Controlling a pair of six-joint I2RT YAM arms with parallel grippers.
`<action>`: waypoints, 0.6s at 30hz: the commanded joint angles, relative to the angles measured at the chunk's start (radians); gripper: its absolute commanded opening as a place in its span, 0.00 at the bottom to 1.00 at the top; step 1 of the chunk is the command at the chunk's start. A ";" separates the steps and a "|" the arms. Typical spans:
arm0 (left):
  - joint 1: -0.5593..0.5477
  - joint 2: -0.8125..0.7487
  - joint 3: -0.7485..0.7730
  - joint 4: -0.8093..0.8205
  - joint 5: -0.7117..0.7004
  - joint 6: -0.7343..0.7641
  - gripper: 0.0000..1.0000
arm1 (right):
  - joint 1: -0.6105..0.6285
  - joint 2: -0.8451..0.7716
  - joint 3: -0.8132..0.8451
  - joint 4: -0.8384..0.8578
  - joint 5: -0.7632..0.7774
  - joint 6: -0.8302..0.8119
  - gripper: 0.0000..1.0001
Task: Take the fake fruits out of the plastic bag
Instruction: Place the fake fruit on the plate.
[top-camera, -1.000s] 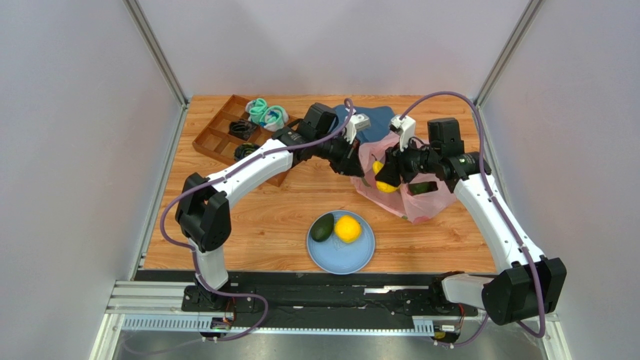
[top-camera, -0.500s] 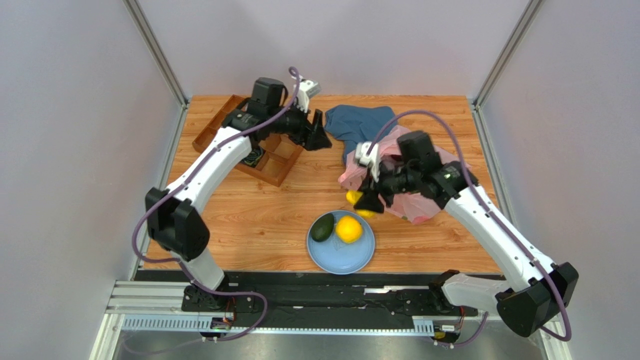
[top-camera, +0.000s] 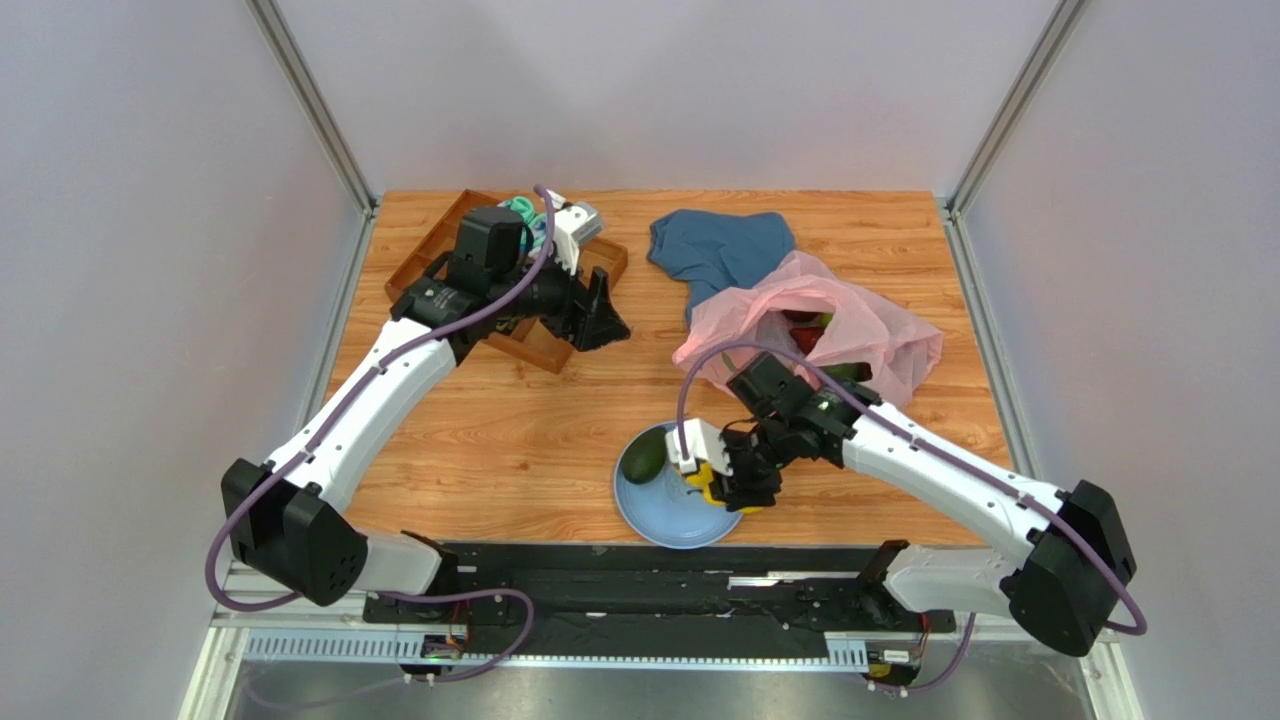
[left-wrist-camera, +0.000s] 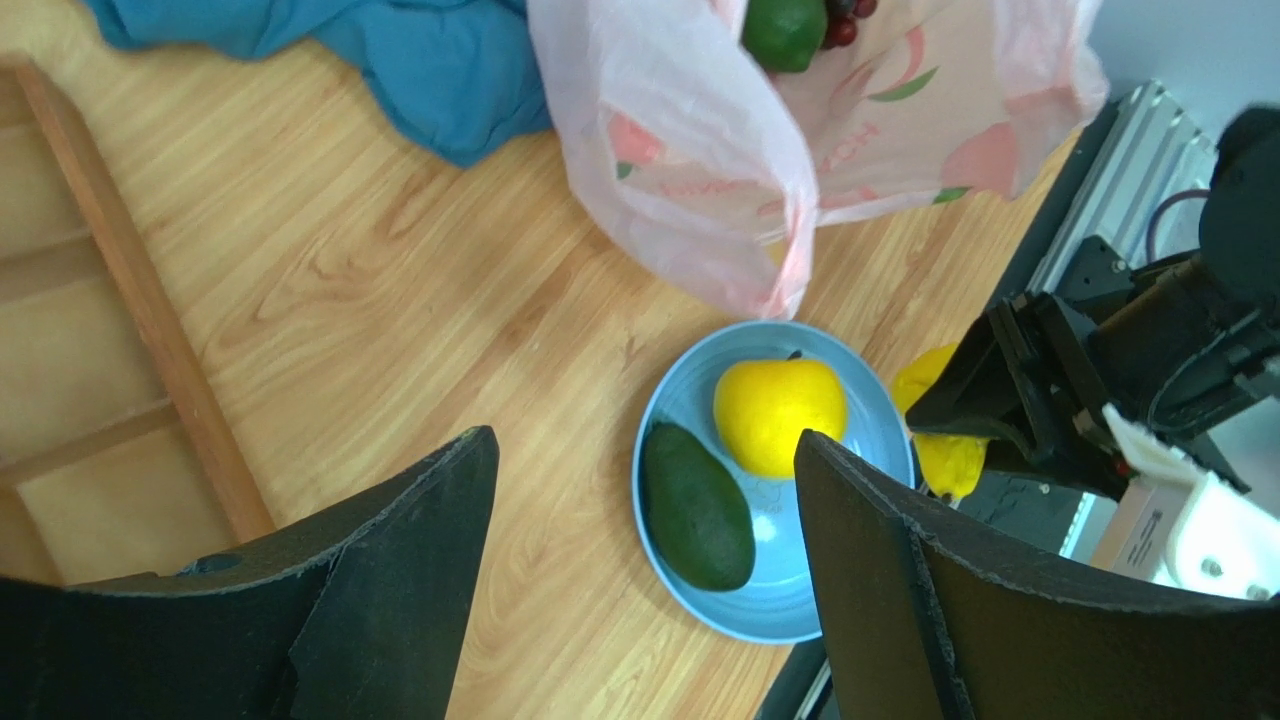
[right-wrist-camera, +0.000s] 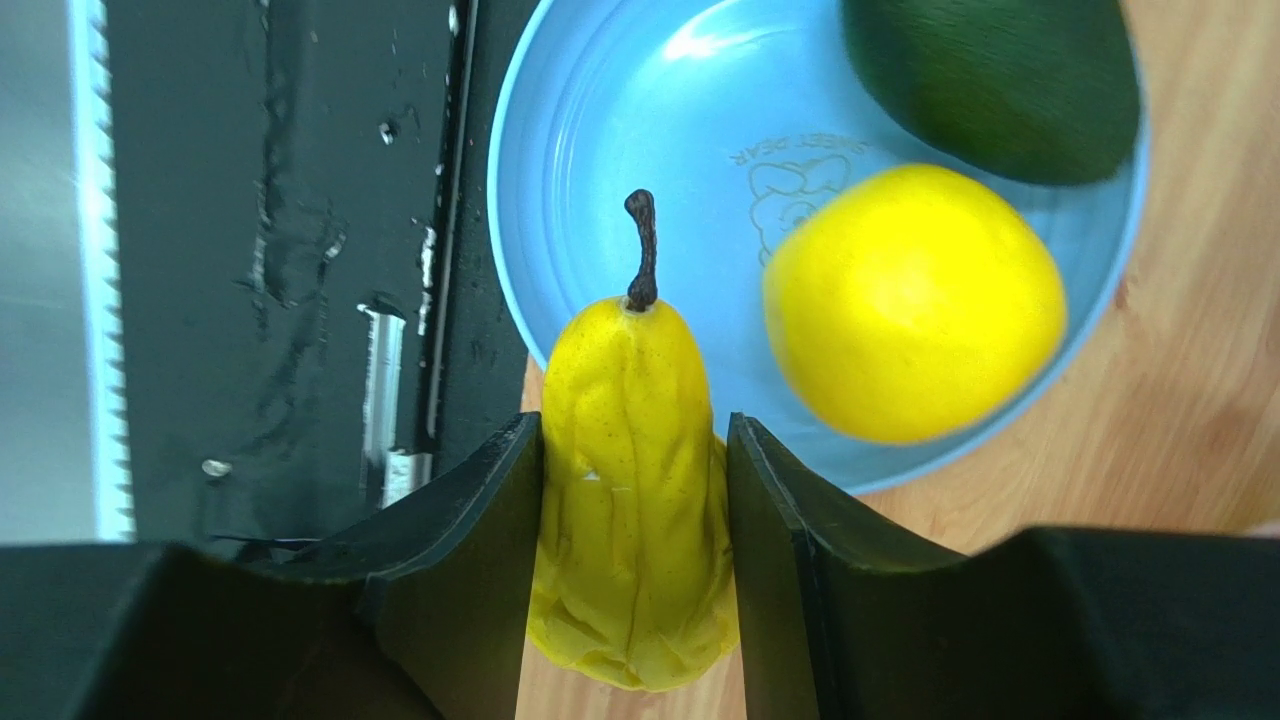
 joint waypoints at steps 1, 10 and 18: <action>0.022 -0.059 -0.023 0.037 0.002 0.009 0.81 | 0.091 0.034 -0.066 0.130 0.121 -0.147 0.46; 0.031 -0.075 -0.036 0.041 0.031 0.004 0.79 | 0.128 0.032 -0.070 0.171 0.215 -0.199 1.00; 0.031 -0.053 -0.053 0.049 0.062 0.027 0.80 | 0.071 -0.195 0.071 0.048 0.284 -0.098 1.00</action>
